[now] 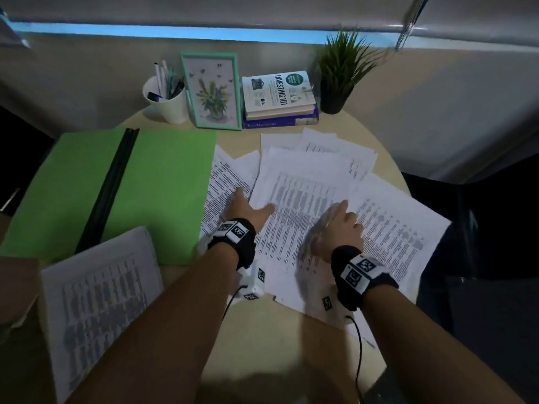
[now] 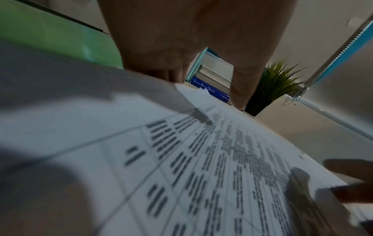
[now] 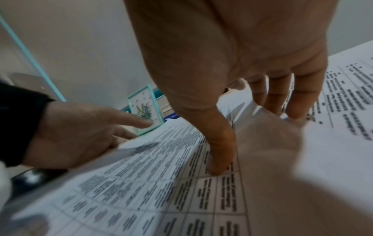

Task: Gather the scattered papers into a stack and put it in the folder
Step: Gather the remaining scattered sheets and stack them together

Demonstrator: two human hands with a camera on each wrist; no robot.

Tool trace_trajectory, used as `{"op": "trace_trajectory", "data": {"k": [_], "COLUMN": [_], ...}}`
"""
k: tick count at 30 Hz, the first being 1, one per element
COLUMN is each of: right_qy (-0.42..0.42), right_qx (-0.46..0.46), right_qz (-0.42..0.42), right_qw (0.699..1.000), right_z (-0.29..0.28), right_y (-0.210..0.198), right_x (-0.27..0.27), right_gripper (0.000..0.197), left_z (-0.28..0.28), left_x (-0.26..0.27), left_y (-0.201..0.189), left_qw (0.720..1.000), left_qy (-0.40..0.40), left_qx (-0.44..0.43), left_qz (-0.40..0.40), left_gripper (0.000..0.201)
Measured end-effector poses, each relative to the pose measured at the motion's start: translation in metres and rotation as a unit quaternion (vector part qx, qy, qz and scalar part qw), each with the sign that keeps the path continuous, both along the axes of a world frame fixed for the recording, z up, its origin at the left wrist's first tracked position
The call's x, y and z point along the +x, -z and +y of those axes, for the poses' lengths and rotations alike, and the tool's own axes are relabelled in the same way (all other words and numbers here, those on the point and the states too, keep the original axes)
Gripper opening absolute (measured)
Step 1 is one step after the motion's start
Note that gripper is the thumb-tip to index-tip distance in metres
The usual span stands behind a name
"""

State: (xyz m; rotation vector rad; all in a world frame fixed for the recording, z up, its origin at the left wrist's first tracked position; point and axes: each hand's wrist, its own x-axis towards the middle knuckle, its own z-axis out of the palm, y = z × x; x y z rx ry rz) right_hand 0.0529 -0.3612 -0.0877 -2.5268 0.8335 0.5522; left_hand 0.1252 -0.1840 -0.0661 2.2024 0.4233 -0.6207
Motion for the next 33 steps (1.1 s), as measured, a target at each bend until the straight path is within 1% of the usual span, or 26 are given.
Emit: {"op": "trace_trajectory", "data": {"k": [2,4,6,7,10,12,14,15,17,18,19,20,22,24,25,26,28,30,33], "right_qy": [-0.044,-0.076,-0.089,-0.093,-0.111,-0.127,-0.11,-0.084,0.017,0.069,0.094,0.092,0.048,-0.004,-0.018,-0.019,0.008,0.039,0.04], "right_qx": [-0.007,-0.006,0.016,0.026,0.038,0.045,0.081,0.111,0.203,0.234,0.24,0.228,0.181,0.138,0.129,0.134,0.183,0.255,0.386], "right_qz": [-0.013,-0.015,-0.012,-0.014,-0.033,-0.043,-0.061,-0.079,-0.132,-0.16,-0.182,-0.187,-0.168,-0.141,-0.132,-0.131,-0.15,-0.197,-0.265], "right_qw": [0.999,0.997,0.996,0.995,0.993,0.99,0.989,0.987,0.97,0.956,0.949,0.951,0.968,0.98,0.983,0.982,0.972,0.946,0.883], "right_z": [0.005,0.008,0.01,0.011,0.015,0.022,0.032,0.036,0.039,0.037,0.035,0.031,0.025,0.024,0.025,0.027,0.036,0.049,0.073], "right_y": [0.005,0.006,0.006,0.006,0.004,0.001,0.001,0.003,0.008,0.012,0.014,0.015,0.018,0.017,0.016,0.013,0.002,-0.017,-0.052], "right_x": [-0.003,-0.003,-0.005,-0.008,-0.018,-0.029,-0.039,-0.045,-0.052,-0.055,-0.057,-0.059,-0.063,-0.067,-0.068,-0.068,-0.066,-0.065,-0.061], "right_gripper": [0.109,0.112,0.116,0.115,0.105,0.107,0.109,0.106,0.092,0.083,0.071,0.059,0.035,0.025,0.026,0.032,0.051,0.056,0.061], "left_z": [-0.004,-0.006,-0.003,0.0,0.011,0.02,0.031,0.036,0.048,0.053,0.059,0.064,0.076,0.089,0.095,0.102,0.115,0.128,0.144], "left_x": [-0.001,-0.007,-0.014,-0.018,-0.03,-0.039,-0.049,-0.055,-0.065,-0.069,-0.072,-0.075,-0.081,-0.088,-0.092,-0.095,-0.101,-0.107,-0.117], "left_y": [0.002,0.003,0.004,0.003,-0.002,-0.008,-0.014,-0.017,-0.025,-0.03,-0.036,-0.042,-0.055,-0.067,-0.073,-0.078,-0.088,-0.094,-0.101], "left_qw": [0.999,0.998,0.998,0.998,0.998,0.997,0.996,0.996,0.995,0.994,0.993,0.99,0.985,0.981,0.978,0.976,0.971,0.967,0.964], "left_qy": [0.031,0.051,0.033,0.019,-0.008,-0.019,-0.029,-0.031,-0.032,-0.04,-0.051,-0.066,-0.09,-0.102,-0.109,-0.118,-0.135,-0.148,-0.154], "left_qx": [0.012,0.031,0.042,0.042,0.04,0.035,0.038,0.04,0.038,0.031,0.019,0.008,-0.005,-0.015,-0.025,-0.036,-0.054,-0.067,-0.091], "left_qz": [0.012,-0.013,-0.032,-0.033,-0.048,-0.061,-0.069,-0.073,-0.087,-0.095,-0.108,-0.121,-0.148,-0.166,-0.174,-0.179,-0.19,-0.196,-0.195], "left_gripper": [0.093,0.073,0.054,0.049,0.049,0.051,0.049,0.048,0.044,0.042,0.038,0.035,0.031,0.031,0.031,0.029,0.026,0.026,0.024]}}
